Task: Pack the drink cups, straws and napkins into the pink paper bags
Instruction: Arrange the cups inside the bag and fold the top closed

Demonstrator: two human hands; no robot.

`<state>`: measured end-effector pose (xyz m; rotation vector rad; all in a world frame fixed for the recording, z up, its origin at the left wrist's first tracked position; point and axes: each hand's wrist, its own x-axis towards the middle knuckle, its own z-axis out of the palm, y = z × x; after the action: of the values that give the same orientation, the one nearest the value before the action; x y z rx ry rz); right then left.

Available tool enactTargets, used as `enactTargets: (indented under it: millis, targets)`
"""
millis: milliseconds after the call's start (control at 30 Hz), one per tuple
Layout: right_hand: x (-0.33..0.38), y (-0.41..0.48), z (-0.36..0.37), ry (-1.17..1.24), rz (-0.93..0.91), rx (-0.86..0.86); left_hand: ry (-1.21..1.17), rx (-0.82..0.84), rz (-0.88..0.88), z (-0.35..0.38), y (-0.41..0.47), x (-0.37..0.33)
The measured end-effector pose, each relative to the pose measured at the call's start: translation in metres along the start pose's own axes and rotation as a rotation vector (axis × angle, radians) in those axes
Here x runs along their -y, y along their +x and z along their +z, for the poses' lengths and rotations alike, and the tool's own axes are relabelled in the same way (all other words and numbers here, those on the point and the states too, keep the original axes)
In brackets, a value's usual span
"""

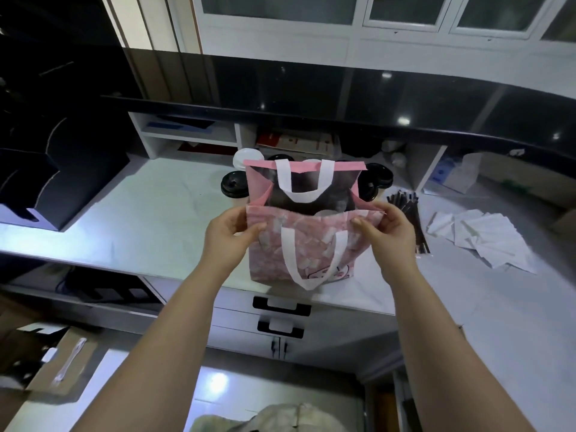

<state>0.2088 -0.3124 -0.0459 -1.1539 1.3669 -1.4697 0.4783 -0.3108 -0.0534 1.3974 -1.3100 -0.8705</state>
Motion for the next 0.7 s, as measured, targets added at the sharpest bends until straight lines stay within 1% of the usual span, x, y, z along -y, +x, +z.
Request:
enactTargets:
  millis: [67,133,267,400,533,600,633,700]
  targets:
    - [-0.001,0.001,0.007,0.048,0.002,-0.109,-0.03,-0.06,-0.028,0.003,0.006,-0.003]
    - [-0.002,0.003,0.01,0.029,0.001,-0.136,-0.016,-0.103,-0.041,0.002,0.015,-0.003]
    - [-0.003,0.007,0.01,-0.053,-0.001,-0.119,-0.018,-0.134,-0.043,-0.004,0.028,0.001]
    - [-0.001,0.004,0.022,0.011,-0.039,-0.151,-0.008,-0.204,-0.025,-0.002,0.026,0.002]
    - [-0.006,-0.006,0.039,0.002,-0.065,-0.1,-0.023,-0.277,-0.004,-0.006,0.021,-0.002]
    - [-0.009,-0.011,0.044,-0.022,-0.073,-0.084,0.058,-0.292,0.08,-0.006,0.016,-0.006]
    - [-0.01,-0.012,0.045,-0.03,-0.074,-0.079,0.146,-0.304,0.164,-0.005,0.014,-0.009]
    - [-0.011,-0.011,0.043,-0.042,-0.078,-0.065,0.38,-0.302,0.417,0.003,0.01,-0.02]
